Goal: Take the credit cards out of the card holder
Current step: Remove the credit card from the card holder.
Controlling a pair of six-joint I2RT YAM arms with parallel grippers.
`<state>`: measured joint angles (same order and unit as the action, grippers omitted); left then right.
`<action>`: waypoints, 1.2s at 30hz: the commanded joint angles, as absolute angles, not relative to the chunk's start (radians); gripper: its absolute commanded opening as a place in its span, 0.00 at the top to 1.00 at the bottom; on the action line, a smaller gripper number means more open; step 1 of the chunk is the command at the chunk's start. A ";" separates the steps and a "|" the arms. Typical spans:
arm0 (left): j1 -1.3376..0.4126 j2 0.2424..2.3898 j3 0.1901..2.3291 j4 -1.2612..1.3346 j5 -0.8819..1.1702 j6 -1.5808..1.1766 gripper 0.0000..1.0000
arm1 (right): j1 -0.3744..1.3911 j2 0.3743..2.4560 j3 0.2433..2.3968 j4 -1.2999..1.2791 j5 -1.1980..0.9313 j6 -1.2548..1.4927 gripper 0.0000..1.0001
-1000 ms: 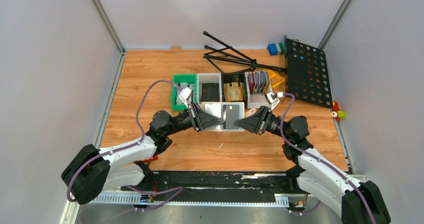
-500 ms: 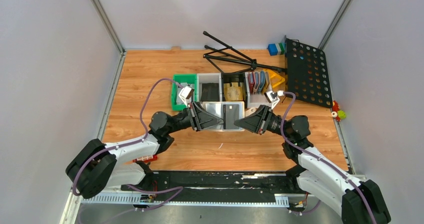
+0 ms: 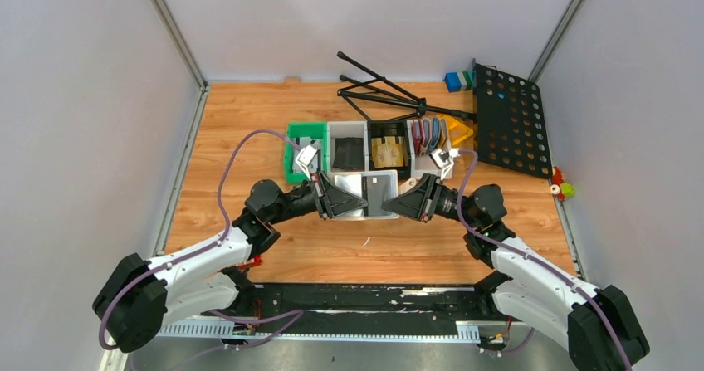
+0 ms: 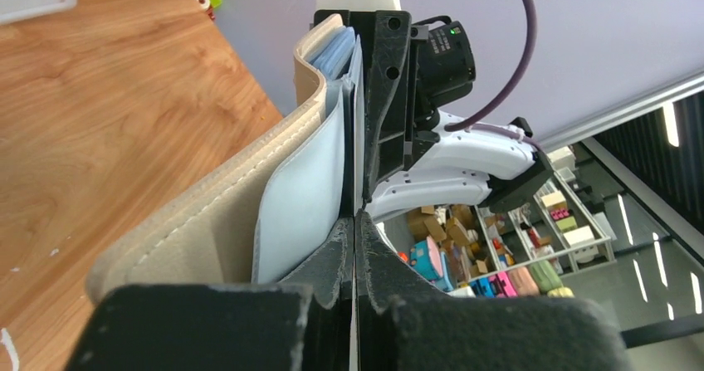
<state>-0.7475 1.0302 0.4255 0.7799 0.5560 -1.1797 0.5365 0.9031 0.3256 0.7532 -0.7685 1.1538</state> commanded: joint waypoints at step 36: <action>-0.720 0.975 0.437 0.585 0.602 -1.083 0.88 | 0.587 0.846 0.363 0.554 -0.735 1.045 1.00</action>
<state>-0.6918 0.9539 0.4007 0.5522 0.5774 -1.0969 0.5858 0.8314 0.3359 0.4549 -0.6971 1.0344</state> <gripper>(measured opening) 0.069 0.143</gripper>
